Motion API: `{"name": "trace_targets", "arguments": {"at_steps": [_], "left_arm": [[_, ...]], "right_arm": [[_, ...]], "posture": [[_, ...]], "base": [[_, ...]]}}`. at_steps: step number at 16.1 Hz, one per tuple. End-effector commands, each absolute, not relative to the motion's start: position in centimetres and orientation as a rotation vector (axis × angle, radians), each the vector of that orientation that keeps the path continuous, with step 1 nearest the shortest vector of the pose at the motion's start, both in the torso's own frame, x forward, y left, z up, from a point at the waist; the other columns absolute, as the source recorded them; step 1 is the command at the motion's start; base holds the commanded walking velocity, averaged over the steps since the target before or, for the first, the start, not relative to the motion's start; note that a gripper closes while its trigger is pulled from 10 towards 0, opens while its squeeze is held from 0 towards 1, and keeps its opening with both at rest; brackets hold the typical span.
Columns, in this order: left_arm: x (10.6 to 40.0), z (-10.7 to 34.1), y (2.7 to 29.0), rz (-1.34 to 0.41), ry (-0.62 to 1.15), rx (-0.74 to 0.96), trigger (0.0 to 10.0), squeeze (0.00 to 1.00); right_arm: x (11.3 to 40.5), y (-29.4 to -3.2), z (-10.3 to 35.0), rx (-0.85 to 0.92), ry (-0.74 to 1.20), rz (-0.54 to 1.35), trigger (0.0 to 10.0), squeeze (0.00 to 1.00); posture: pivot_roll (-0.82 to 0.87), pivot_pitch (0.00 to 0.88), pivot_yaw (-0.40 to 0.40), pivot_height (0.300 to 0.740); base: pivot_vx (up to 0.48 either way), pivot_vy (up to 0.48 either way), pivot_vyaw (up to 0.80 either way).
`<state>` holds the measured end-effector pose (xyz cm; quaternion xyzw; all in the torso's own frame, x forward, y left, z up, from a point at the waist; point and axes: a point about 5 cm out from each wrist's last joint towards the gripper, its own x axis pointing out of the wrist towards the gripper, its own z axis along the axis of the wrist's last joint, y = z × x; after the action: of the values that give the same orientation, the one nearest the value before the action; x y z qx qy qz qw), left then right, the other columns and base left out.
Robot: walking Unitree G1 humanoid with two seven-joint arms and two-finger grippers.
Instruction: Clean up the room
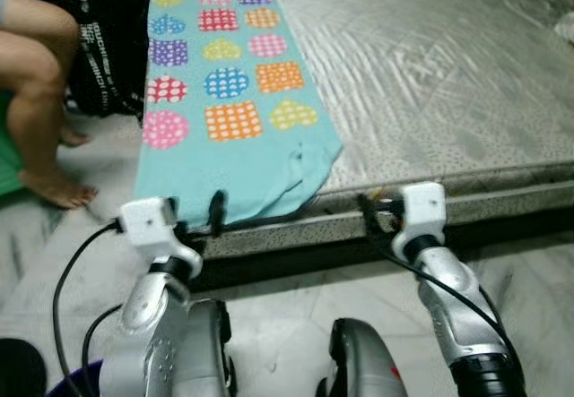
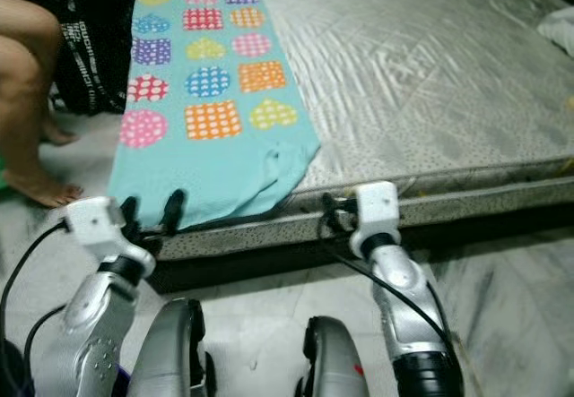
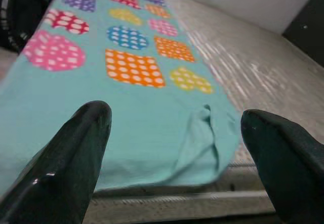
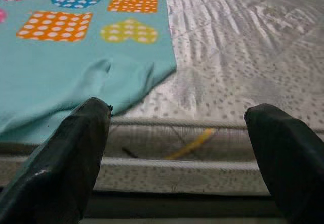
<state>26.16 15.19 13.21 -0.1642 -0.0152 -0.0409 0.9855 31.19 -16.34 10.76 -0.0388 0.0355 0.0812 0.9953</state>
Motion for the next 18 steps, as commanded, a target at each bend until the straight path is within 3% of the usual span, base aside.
{"name": "trace_targets", "arguments": {"at_steps": [1, 9, 13, 18], "left_arm": [[25.94, 13.31, 15.98, -0.058, -0.037, -0.320, 10.0, 0.00], [25.95, 13.10, 15.84, -0.059, -0.019, -0.319, 10.0, 0.00], [26.06, 12.91, 15.88, -0.044, -0.007, -0.314, 10.0, 0.00], [26.12, 12.81, 15.80, -0.043, -0.001, -0.312, 10.0, 0.00]], "right_arm": [[31.32, -15.58, 10.91, -0.081, 0.063, 0.190, 10.0, 0.00], [31.30, -15.40, 10.93, -0.094, 0.056, 0.209, 10.0, 0.00], [31.24, -15.39, 10.84, -0.109, 0.055, 0.216, 10.0, 0.00], [31.34, -15.48, 10.73, -0.104, 0.058, 0.217, 10.0, 0.00]], "posture": [[0.03, 0.240, -0.051, 0.598], [0.03, 0.243, -0.053, 0.598], [0.03, 0.240, -0.053, 0.598], [0.03, 0.234, -0.054, 0.598]], "base": [[0.480, 0.000, 0.00], [0.398, 0.000, 0.00], [0.000, 0.000, 0.55], [0.000, 0.000, 0.00]]}}
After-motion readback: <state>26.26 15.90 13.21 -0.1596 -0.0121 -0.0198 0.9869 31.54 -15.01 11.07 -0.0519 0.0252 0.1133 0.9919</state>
